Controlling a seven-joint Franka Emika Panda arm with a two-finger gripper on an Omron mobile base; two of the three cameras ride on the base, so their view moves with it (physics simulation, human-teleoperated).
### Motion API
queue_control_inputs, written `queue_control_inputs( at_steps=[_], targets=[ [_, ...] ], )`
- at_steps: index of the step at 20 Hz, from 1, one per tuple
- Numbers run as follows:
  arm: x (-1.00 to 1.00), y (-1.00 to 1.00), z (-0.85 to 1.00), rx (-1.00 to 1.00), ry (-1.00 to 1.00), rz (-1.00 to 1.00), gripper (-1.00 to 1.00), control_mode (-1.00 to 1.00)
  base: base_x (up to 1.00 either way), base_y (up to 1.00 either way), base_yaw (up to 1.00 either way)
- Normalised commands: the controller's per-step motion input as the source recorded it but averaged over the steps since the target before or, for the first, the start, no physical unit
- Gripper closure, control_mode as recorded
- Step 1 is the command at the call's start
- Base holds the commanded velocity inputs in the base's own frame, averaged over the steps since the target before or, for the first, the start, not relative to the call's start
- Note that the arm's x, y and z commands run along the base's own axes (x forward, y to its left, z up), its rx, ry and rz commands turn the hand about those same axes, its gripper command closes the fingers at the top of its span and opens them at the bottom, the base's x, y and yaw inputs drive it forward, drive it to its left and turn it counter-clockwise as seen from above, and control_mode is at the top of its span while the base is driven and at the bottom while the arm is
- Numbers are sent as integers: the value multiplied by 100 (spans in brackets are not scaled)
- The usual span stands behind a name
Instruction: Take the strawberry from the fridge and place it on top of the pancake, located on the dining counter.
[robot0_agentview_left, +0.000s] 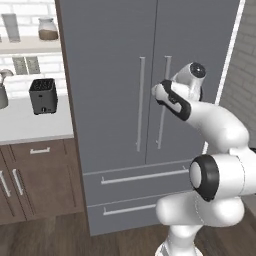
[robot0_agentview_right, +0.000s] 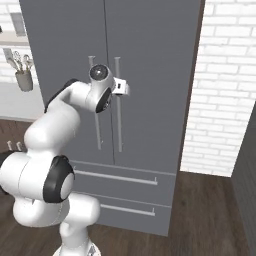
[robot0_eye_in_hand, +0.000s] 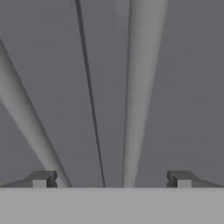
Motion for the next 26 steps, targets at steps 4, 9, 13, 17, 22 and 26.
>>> queue_control_inputs(
  at_steps=[4,9,13,17,22,26],
  targets=[
    [56,-3,0,0,-2,0,-100,-100,0,0,0],
    [54,-7,0,0,0,0,-100,-100,0,0,0],
    [56,-8,0,0,0,0,-100,-100,0,0,0],
    [65,-1,-3,0,0,0,-100,-100,0,0,0],
    [61,0,-13,0,0,0,100,-100,0,0,0],
    [42,0,-16,-4,2,0,100,-100,0,0,0]
  ],
)
